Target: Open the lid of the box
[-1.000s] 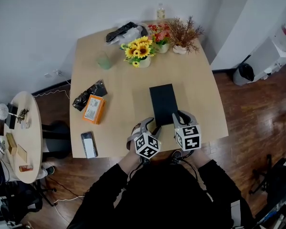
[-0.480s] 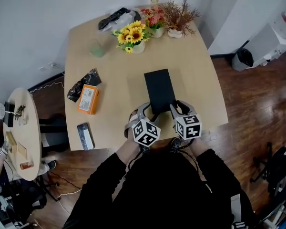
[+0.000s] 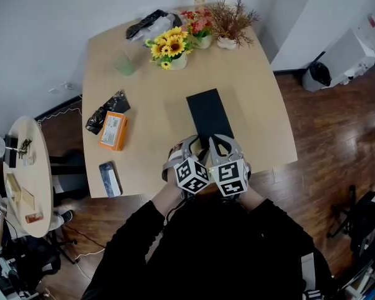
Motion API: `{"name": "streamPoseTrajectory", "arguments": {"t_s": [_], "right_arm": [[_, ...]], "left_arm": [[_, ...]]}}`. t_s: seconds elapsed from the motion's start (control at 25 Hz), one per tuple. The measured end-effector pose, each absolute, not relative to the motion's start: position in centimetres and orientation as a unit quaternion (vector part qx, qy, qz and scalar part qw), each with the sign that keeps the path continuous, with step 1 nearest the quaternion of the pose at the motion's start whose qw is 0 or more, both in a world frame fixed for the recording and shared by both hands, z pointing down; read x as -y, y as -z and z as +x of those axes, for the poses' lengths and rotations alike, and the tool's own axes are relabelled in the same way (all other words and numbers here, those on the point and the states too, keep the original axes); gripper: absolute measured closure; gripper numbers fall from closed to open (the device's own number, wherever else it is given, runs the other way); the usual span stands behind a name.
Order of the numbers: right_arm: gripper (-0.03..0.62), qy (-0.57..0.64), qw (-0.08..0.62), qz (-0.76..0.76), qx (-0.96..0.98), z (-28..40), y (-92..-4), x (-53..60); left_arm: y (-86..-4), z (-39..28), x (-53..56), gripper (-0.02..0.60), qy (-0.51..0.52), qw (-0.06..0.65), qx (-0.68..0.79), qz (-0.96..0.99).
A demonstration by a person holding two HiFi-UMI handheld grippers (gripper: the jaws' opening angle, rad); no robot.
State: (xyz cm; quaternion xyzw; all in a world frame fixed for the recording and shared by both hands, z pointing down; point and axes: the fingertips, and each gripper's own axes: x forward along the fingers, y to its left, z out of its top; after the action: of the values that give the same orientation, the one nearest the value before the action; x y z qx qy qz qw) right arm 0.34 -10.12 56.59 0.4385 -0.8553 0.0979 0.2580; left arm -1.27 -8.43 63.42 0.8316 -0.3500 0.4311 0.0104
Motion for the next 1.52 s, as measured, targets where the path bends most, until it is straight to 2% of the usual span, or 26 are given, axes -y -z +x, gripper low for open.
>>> {"name": "streamPoseTrajectory", "arguments": {"t_s": [0.04,0.08,0.12,0.24,0.4,0.52,0.72,0.76,0.92,1.08,1.2,1.36,1.52], "right_arm": [[0.567,-0.140,0.234,0.452,0.849,1.3,-56.7,10.5],[0.494,-0.180,0.215,0.468,0.838,2.7,-57.0,11.1],[0.448,-0.209,0.206,0.482,0.826,4.2,-57.4,11.6],[0.445,-0.247,0.219,0.494,0.805,7.2,-59.3,12.3],[0.436,-0.274,0.223,0.470,0.809,6.5,-60.7,12.1],[0.439,-0.282,0.221,0.476,0.803,6.5,-60.6,12.1],[0.563,-0.302,0.216,0.488,0.790,7.2,-59.8,12.3],[0.568,-0.301,0.203,0.491,0.792,7.2,-59.2,12.3],[0.568,-0.337,0.120,0.484,0.799,6.5,-56.1,12.4],[0.578,-0.389,0.021,0.407,0.826,3.8,-51.8,11.7],[0.577,-0.383,0.022,0.341,0.858,0.6,-49.7,10.9],[0.576,-0.380,0.038,0.280,0.881,-3.2,-48.8,10.2],[0.557,-0.355,0.046,0.284,0.890,-3.9,-48.6,10.2]], "left_arm": [[-63.3,-1.3,8.4,0.367,-0.427,0.016,0.353,0.833],[-63.2,-1.4,8.4,0.367,-0.422,0.021,0.356,0.834],[-63.1,-1.4,8.5,0.366,-0.419,0.021,0.356,0.835],[-63.2,-1.2,8.6,0.365,-0.419,0.015,0.354,0.836],[-63.3,-1.0,8.6,0.362,-0.418,0.013,0.353,0.837],[-63.4,-1.1,8.7,0.357,-0.421,0.011,0.351,0.836],[-63.6,-1.4,8.9,0.348,-0.433,0.005,0.356,0.828],[-63.6,-1.5,9.0,0.348,-0.434,0.004,0.358,0.827],[-63.4,-1.7,9.3,0.347,-0.428,0.008,0.362,0.828],[-60.7,-1.0,8.8,0.348,-0.380,0.003,0.372,0.847],[-57.3,-0.7,8.9,0.353,-0.343,-0.023,0.392,0.853],[-55.6,-1.8,9.1,0.411,-0.342,-0.054,0.406,0.846],[-55.7,-3.9,8.8,0.433,-0.282,0.023,0.437,0.854]]}}
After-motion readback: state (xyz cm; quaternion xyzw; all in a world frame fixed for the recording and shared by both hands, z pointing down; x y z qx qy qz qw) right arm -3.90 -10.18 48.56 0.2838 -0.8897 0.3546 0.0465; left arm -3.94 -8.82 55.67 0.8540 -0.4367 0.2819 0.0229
